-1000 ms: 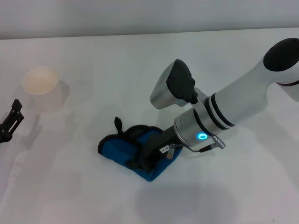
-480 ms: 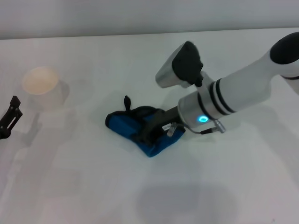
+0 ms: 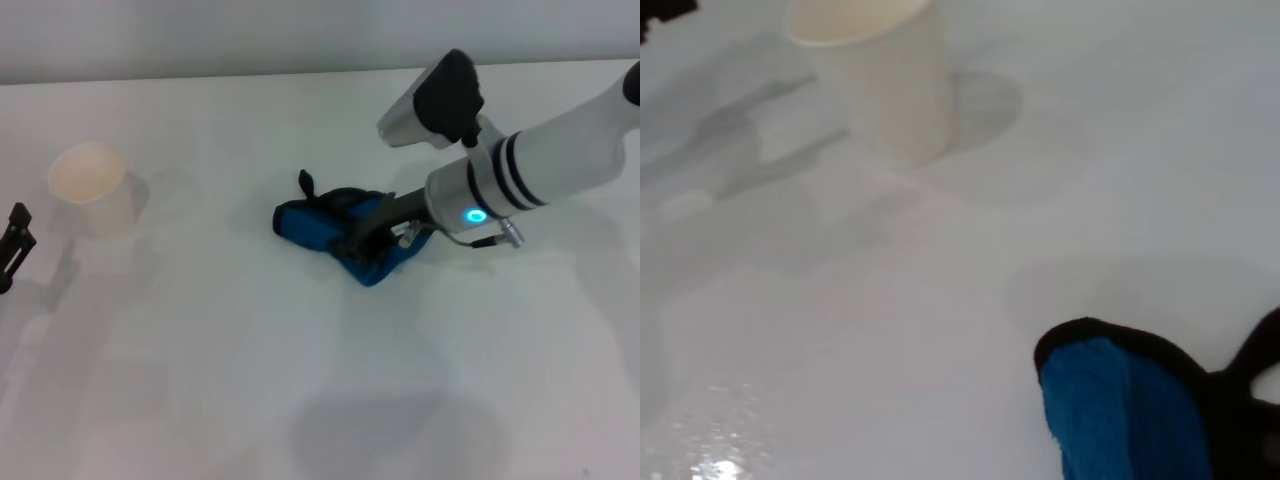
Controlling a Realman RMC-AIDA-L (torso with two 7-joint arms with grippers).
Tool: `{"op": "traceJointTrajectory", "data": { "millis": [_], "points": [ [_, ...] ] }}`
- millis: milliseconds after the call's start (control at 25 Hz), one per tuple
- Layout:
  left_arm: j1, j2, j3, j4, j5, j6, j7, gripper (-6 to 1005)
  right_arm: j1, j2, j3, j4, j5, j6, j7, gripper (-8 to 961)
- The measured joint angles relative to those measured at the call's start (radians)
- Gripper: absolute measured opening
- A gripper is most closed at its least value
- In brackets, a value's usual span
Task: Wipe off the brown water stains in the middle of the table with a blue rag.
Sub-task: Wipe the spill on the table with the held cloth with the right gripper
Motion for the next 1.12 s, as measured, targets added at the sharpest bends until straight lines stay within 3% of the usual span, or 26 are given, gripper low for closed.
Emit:
{"op": "traceJointTrajectory", "data": {
  "millis": [400, 520, 920, 1120],
  "points": [
    [0.001, 0.001, 0.000, -0.013, -0.018, 0.000, 0.000, 887, 0.008, -0.031, 0.178, -0.009, -0.242, 0.008, 0.053, 41],
    [-0.004, 0.000, 0.000, -0.023, -0.025, 0.000, 0.000, 887, 0.006, -0.049, 0.247, -0.010, -0.304, 0.007, 0.054, 41],
    [-0.008, 0.000, 0.000, -0.027, -0.040, 0.000, 0.000, 888, 0.000, -0.089, 0.316, -0.012, -0.415, 0.000, 0.104, 42],
    [-0.009, 0.001, 0.000, -0.028, -0.042, 0.000, 0.000, 887, -0.002, -0.090, 0.362, -0.012, -0.450, -0.034, 0.122, 43]
  ]
}}
